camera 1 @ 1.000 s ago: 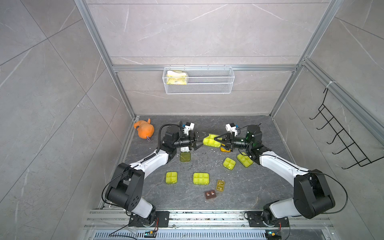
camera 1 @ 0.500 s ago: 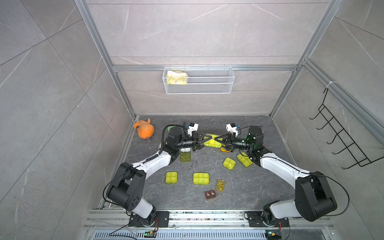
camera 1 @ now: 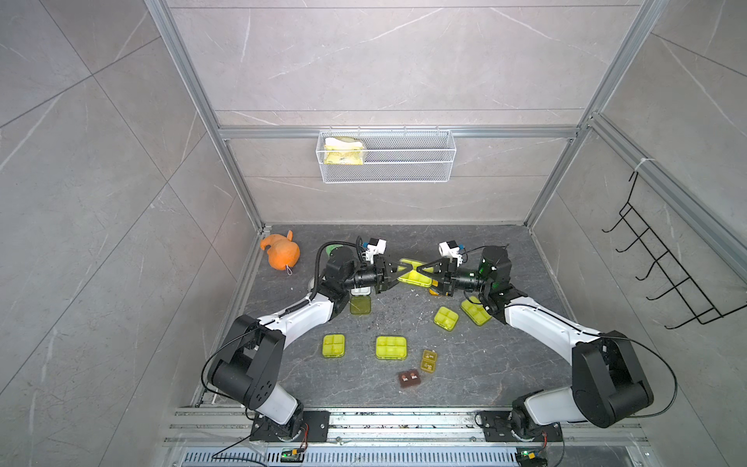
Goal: Close pillboxes
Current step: Close the lid on the pillbox.
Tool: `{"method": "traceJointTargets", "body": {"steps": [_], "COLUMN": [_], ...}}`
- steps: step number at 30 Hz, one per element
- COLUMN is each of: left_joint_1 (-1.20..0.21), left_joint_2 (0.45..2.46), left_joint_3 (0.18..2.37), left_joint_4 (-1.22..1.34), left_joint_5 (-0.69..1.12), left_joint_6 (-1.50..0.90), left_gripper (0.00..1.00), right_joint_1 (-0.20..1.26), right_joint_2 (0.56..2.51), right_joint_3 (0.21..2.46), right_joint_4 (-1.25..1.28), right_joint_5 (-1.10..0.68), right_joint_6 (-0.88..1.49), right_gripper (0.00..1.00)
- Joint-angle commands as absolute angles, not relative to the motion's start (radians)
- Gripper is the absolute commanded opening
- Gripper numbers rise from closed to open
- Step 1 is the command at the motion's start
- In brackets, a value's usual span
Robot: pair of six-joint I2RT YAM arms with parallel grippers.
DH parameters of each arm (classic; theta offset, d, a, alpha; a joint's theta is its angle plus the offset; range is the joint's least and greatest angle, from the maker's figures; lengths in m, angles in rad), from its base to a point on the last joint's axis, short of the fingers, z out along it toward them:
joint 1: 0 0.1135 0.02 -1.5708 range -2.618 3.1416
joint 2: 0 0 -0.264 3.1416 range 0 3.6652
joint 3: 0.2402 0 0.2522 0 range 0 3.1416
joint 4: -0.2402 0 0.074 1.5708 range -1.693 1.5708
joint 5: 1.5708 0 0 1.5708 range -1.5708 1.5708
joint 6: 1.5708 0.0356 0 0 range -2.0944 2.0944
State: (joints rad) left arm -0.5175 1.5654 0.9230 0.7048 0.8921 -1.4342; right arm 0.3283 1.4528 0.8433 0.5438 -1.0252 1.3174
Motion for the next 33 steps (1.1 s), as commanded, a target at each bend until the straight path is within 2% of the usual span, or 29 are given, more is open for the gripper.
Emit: {"method": "traceJointTargets", "body": {"steps": [1, 6, 12, 16, 18, 19, 21, 22, 27, 30, 33], "left_joint_1": [-0.526, -0.532, -0.524, -0.508, -0.493, -0.481, -0.46, -0.449, -0.404, -0.393, -0.387], "left_joint_2": [1.587, 1.622, 1.629, 1.613, 1.596, 1.582, 1.542, 1.52, 1.386, 1.347, 1.324], "left_joint_3": [0.938, 0.938, 0.945, 0.938, 0.926, 0.917, 0.906, 0.906, 0.956, 0.995, 0.997], "left_joint_4": [0.787, 0.834, 0.794, 0.741, 0.708, 0.677, 0.56, 0.481, -0.071, -0.318, -0.432], "left_joint_5": [0.888, 0.891, 0.906, 0.911, 0.912, 0.909, 0.898, 0.889, 0.769, 0.679, 0.628], "left_joint_6": [-1.458, -1.49, -1.475, -1.448, -1.434, -1.421, -1.355, -1.314, -1.021, -0.898, -0.839], "left_gripper": [0.24, 0.25, 0.39, 0.55, 0.66, 0.72, 0.93, 0.98, 0.99, 0.99, 0.99], "right_joint_1": [0.339, 0.342, 0.34, 0.339, 0.34, 0.34, 0.339, 0.338, 0.33, 0.33, 0.329], "right_joint_2": [1.476, 1.486, 1.497, 1.507, 1.517, 1.523, 1.537, 1.545, 1.637, 1.723, 1.823], "right_joint_3": [0.862, 0.859, 0.854, 0.853, 0.855, 0.857, 0.863, 0.867, 0.894, 0.942, 1.007], "right_joint_4": [0.583, 0.592, 0.59, 0.587, 0.586, 0.58, 0.565, 0.552, 0.518, 0.497, 0.471], "right_joint_5": [-1.032, -1.027, -1.013, -1.0, -0.999, -0.999, -0.997, -0.997, -0.993, -0.992, -0.992], "right_joint_6": [1.33, 1.328, 1.319, 1.312, 1.309, 1.303, 1.285, 1.273, 1.229, 1.198, 1.165], "right_gripper": [0.44, 0.37, 0.32, 0.32, 0.31, 0.31, 0.31, 0.32, 0.31, 0.31, 0.31]}}
